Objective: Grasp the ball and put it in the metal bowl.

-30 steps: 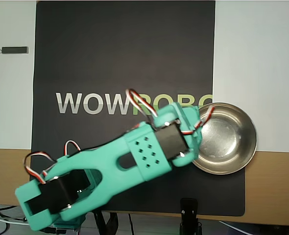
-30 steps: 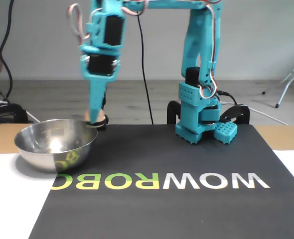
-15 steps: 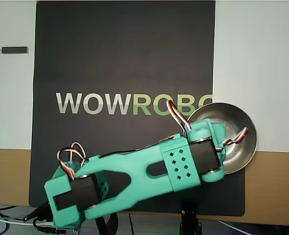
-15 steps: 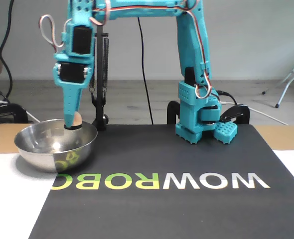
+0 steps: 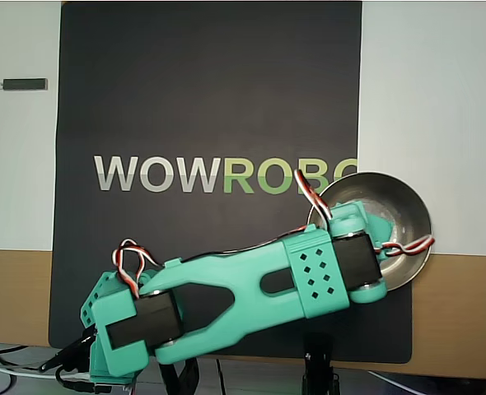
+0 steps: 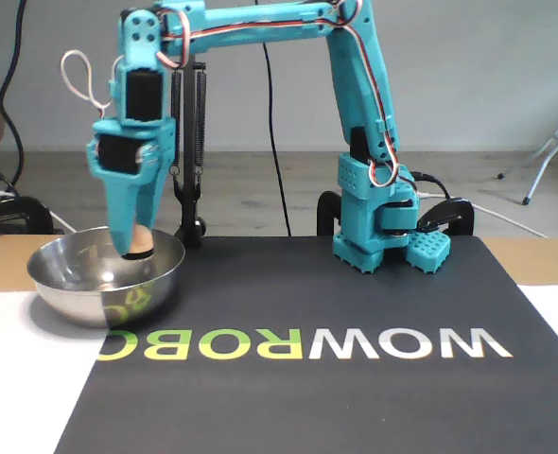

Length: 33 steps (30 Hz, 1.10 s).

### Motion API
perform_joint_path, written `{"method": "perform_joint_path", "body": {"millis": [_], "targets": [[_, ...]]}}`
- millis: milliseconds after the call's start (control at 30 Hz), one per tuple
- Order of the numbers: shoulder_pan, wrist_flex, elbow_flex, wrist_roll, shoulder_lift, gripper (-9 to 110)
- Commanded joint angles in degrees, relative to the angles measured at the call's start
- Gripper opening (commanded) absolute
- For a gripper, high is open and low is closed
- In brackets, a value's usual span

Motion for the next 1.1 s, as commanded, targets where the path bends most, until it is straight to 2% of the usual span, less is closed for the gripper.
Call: {"method": "perform_joint_path", "body": {"millis": [0, 200, 400, 1067], "targets": [[-0.4, -0.4, -3.8, 6.1, -0.4, 23], [-0.4, -0.4, -7.6, 17.5, -3.5, 23], [-0.5, -0.5, -9.7, 22.9, -5.1, 23], [-1.8, -0.5, -16.4, 25.1, -11.3, 23]]}}
